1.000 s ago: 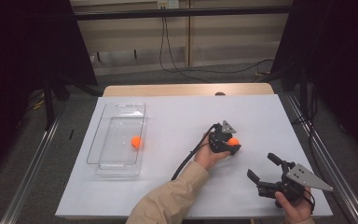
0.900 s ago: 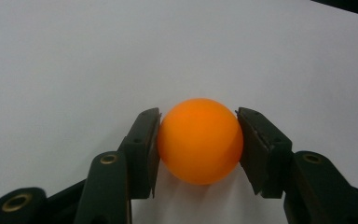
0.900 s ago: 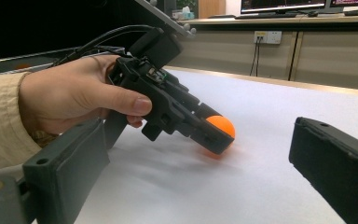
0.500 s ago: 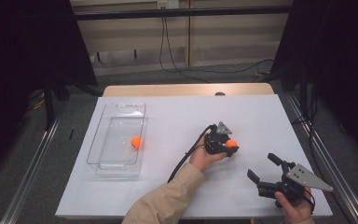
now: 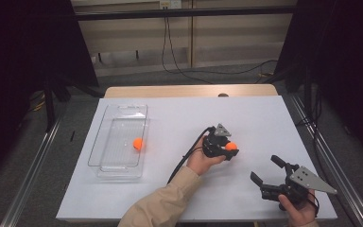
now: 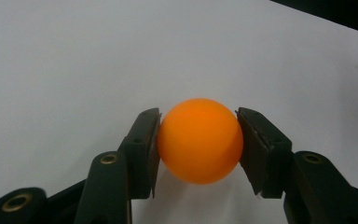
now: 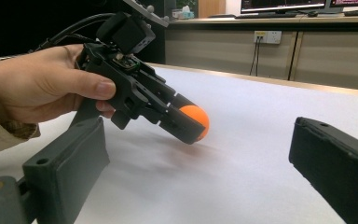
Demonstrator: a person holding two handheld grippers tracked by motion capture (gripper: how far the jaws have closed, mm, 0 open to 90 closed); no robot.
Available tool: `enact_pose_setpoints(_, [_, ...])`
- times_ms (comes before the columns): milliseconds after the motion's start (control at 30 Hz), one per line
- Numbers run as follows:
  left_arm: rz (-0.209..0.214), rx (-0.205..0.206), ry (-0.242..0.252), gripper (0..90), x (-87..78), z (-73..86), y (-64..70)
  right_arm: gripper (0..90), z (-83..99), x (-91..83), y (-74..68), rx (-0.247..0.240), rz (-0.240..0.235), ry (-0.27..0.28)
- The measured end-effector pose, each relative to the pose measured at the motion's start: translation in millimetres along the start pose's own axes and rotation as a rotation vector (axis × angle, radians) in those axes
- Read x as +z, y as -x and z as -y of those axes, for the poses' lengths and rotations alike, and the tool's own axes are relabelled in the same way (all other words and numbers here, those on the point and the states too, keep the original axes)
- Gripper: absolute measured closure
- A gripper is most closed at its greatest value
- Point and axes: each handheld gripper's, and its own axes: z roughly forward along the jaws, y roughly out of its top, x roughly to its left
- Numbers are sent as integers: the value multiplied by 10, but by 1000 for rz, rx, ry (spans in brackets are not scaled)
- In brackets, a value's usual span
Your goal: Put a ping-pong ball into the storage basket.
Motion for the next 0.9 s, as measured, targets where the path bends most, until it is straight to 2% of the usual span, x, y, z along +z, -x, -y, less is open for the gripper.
enact_pose_setpoints(900, [-5,1,-13,510,-174,61,-12,37,-3,5,1,-2,6,2])
